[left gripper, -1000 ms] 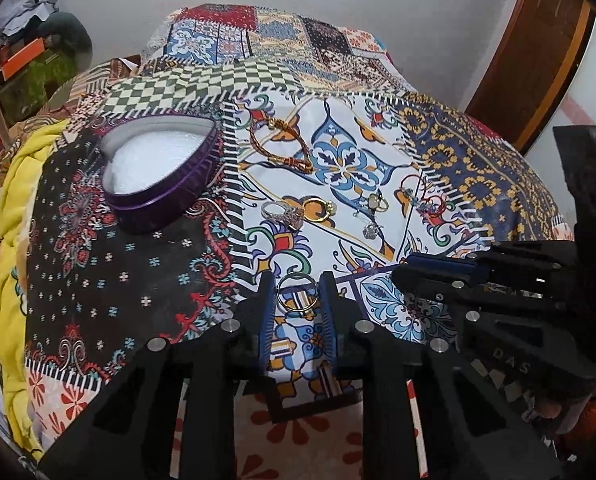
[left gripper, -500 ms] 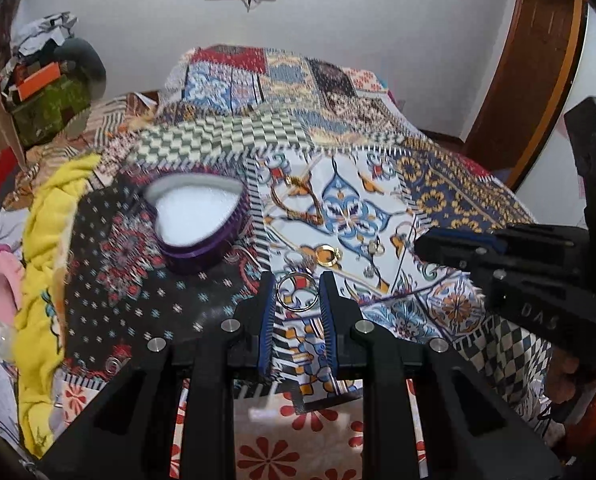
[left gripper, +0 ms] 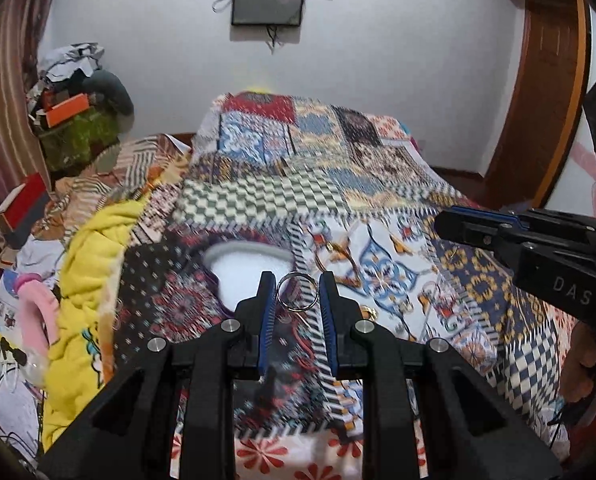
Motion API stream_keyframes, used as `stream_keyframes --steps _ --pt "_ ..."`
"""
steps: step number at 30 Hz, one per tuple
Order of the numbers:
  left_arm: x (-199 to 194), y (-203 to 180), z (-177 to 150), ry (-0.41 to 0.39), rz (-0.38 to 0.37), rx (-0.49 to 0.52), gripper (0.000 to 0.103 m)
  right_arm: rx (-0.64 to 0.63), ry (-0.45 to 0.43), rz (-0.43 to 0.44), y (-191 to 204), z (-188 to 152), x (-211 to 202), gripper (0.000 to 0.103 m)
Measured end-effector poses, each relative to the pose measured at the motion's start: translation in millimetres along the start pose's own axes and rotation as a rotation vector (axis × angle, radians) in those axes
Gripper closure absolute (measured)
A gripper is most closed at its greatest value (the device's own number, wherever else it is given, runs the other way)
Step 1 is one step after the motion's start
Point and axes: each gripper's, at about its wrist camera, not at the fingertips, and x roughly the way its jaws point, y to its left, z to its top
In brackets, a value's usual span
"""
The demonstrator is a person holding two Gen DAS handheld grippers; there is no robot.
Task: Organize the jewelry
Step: 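Grasp a silver ring with the left tool while the right tool grasps a small silver earring, then carry both pieces over the purple heart tin and open both tools to drop them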
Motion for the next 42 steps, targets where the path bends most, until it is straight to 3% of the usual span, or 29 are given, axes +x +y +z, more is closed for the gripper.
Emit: stream_keyframes --steps 9,17,33,42 --pt "0.1 24.5 19.2 -0.066 0.031 -0.051 0.082 -0.010 -0.055 0.038 15.4 24.6 7.1 0.094" --pt "21.6 32.8 18.6 -0.040 0.028 -0.068 0.082 -0.009 -0.060 0.077 26.3 39.5 27.9 0.094" --pt "86.5 54.1 -1.3 0.094 0.021 -0.107 0.082 0.026 0.117 0.117 22.5 22.0 105.1 0.094" --pt "102.8 63.1 -8.2 0.122 0.019 -0.120 0.082 0.065 0.185 0.149 15.2 15.6 132.5 0.094"
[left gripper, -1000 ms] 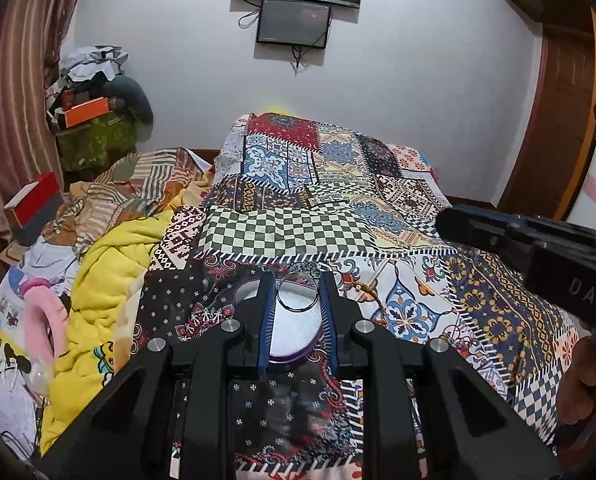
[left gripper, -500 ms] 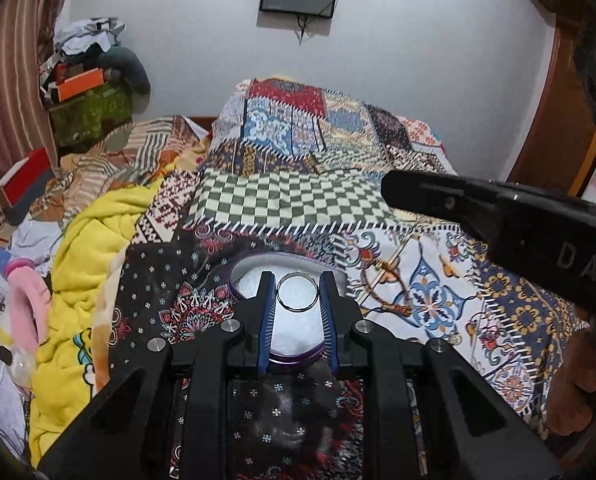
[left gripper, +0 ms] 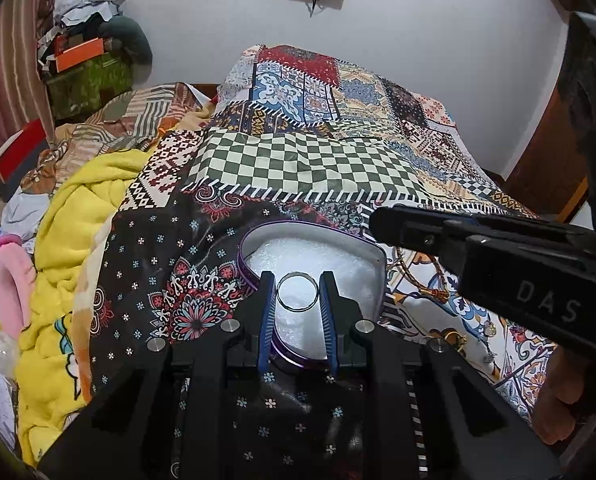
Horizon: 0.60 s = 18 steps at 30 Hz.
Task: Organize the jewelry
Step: 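Carry both pieces over the purple heart tin and open both tools to drop them, then move both open tools back to the jewelry on the quilt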
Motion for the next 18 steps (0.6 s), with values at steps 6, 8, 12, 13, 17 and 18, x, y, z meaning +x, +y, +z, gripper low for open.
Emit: stream_keyframes --steps 6,8,12,13,17,18 --pt "-0.8 0.9 1.0 -0.005 -0.008 -0.002 0.082 -0.014 0.029 0.012 2.8 -0.3 9.0 0.093" --pt "-1.5 1.1 1.5 -0.006 -0.013 -0.003 0.082 -0.017 0.038 0.018 3.4 -0.5 10.5 0.094" --pt "-5.1 0.6 2.3 -0.010 -0.010 -0.003 0.082 0.011 0.046 0.045 -0.4 0.7 8.0 0.088" --pt "-6.2 0.5 2.5 -0.011 -0.009 -0.003 0.082 0.020 0.047 0.054 -2.0 1.3 7.1 0.080" --pt "-15.7 0.7 4.4 -0.025 -0.001 -0.006 0.082 0.025 0.014 0.056 -1.8 3.0 -6.5 0.063" --pt "-19.3 0.8 5.0 -0.030 0.003 -0.006 0.082 0.019 0.001 0.045 -0.3 3.8 -11.3 0.063"
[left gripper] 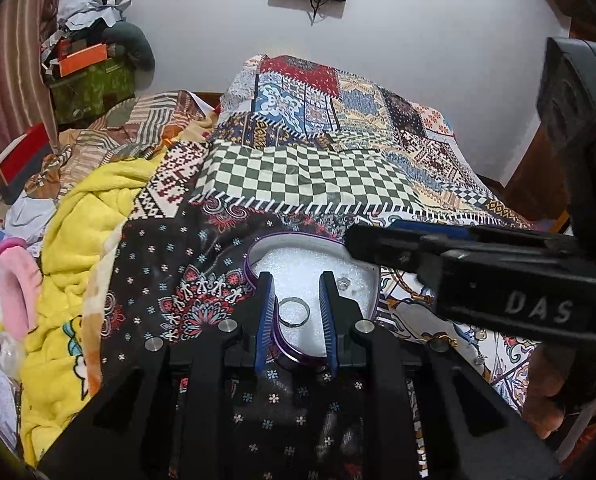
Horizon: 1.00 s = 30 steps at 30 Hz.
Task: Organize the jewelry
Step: 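Move both open tools back to the jewelry on the quilt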
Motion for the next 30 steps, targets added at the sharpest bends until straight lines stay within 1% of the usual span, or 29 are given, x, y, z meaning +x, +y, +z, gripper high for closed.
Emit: stream_keyframes --steps 3,4,6,7,9,12,15,16,20,25,30 --pt "-12.1 -0.4 2.3 -0.017 0.013 -0.003 0.082 -0.019 -0.043 -0.036 4.7 2.4 -18.9 0.063" --pt "-16.1 -0.3 3.2 -0.023 0.017 -0.004 0.080 -0.023 -0.054 -0.045 5.1 3.1 -24.2 0.063" --pt "-26.3 -1.3 5.2 -0.040 0.023 -0.007 0.073 -0.034 -0.087 -0.068 6.4 4.2 -40.2 0.063" --pt "-30.1 -1.9 6.2 -0.047 0.026 -0.007 0.072 -0.040 -0.101 -0.081 7.0 4.7 -47.0 0.063" --pt "-41.7 -4.8 7.7 -0.068 0.031 -0.004 0.067 -0.060 -0.132 -0.118 9.6 3.5 -63.8 0.063" --pt "-59.3 -11.2 10.0 -0.097 0.032 0.004 0.063 -0.080 -0.172 -0.163 11.2 -0.1 -86.2 0.063" --pt "-76.1 -19.2 10.8 -0.121 0.028 0.015 0.062 -0.085 -0.195 -0.194 9.1 -5.7 -105.2 0.063" --pt "-81.0 -22.3 10.9 -0.127 0.027 0.020 0.061 -0.085 -0.199 -0.203 7.2 -7.5 -110.3 0.062" --pt "-97.9 -34.4 10.7 -0.151 0.017 0.042 0.054 -0.087 -0.210 -0.249 2.1 -18.0 -128.2 0.062" --pt "-109.5 -50.3 8.9 -0.161 0.007 0.068 0.054 -0.078 -0.219 -0.300 -8.2 -32.9 -147.5 0.062" --pt "-108.5 -63.1 4.5 -0.137 -0.010 0.085 0.052 -0.063 -0.196 -0.361 -26.1 -49.6 -158.4 0.062"
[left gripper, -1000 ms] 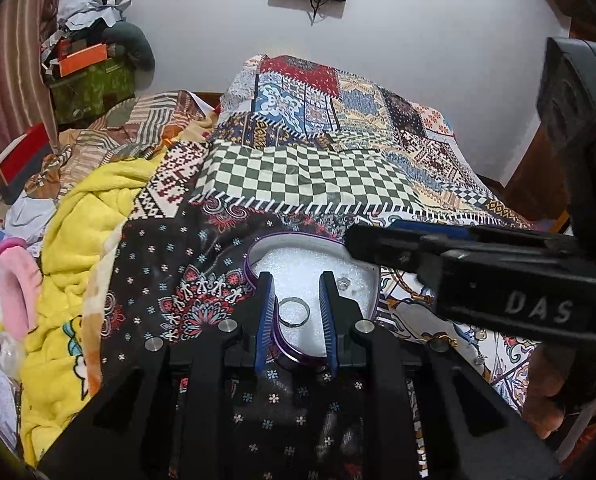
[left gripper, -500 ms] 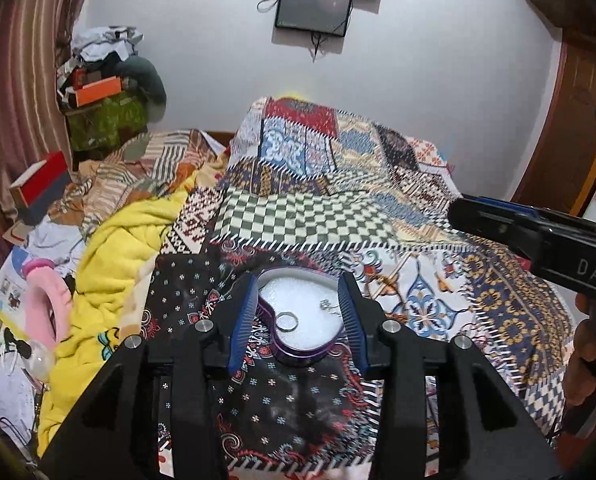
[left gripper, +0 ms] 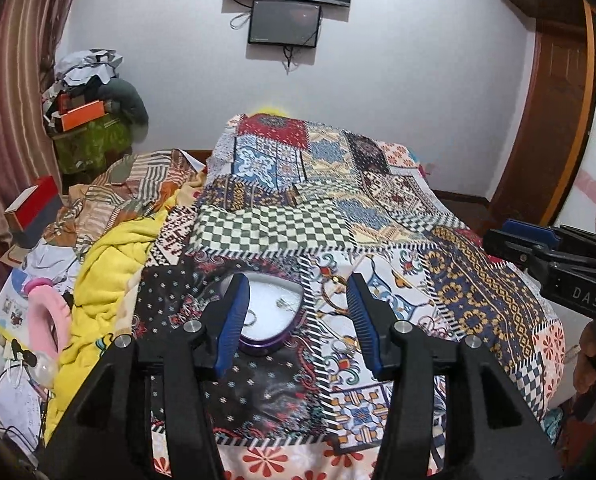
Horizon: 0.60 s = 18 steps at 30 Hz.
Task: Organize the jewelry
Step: 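Move both open tools back to the jewelry on the quilt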
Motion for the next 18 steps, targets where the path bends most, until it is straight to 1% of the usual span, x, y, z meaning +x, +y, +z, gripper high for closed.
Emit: stream_keyframes --steps 4,9,14,18 --pt "9.2 -9.1 -7.0 0.047 -0.039 0.006 0.051 0.008 0.041 -0.051 -17.6 -15.2 -0.2 0.062" --pt "25.3 -23.5 -19.9 0.109 -0.060 0.032 0.051 0.036 0.110 -0.104 -40.5 -37.1 6.2 0.062" --pt "43.2 -37.9 -34.6 0.173 -0.077 0.067 0.051 0.082 0.167 -0.099 -57.4 -55.6 13.6 0.062" --pt "59.0 -44.6 -46.3 0.223 -0.088 0.078 0.051 0.103 0.198 -0.081 -61.7 -64.4 20.9 0.062"
